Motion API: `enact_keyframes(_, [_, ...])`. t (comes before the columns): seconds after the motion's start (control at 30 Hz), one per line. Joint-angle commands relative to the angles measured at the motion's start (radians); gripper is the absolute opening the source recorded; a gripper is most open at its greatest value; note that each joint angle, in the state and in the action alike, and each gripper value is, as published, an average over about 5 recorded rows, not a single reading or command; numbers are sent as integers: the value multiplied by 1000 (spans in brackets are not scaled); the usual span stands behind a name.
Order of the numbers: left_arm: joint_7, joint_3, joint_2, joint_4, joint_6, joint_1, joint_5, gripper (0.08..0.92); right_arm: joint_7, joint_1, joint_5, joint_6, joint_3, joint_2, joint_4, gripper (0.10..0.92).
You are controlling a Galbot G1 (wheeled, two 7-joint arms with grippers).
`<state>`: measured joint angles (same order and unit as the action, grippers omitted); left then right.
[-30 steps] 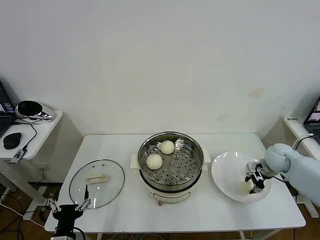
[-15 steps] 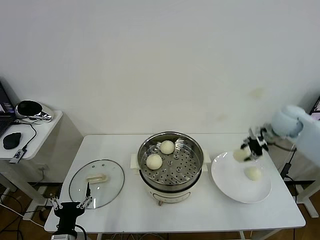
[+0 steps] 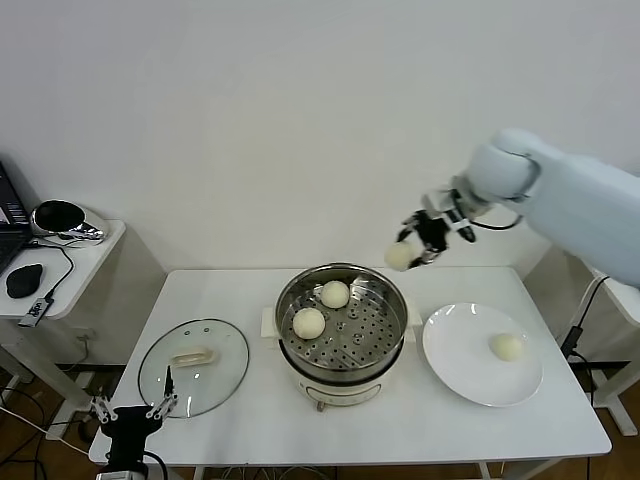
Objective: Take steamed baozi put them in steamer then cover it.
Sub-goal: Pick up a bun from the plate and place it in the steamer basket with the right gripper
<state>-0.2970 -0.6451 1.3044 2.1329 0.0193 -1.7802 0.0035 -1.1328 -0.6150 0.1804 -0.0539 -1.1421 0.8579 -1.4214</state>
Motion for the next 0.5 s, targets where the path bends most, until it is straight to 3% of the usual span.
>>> enact_keyframes(0.03, [-2,-13,9,2,1,-4,1,823,10,-48,-3,255,-150,199,-5,552])
enact_keyframes(0.5, [-6,-22,23,2,9,-12,2,823,-17,-16,-192,464,-242,225,-65,560])
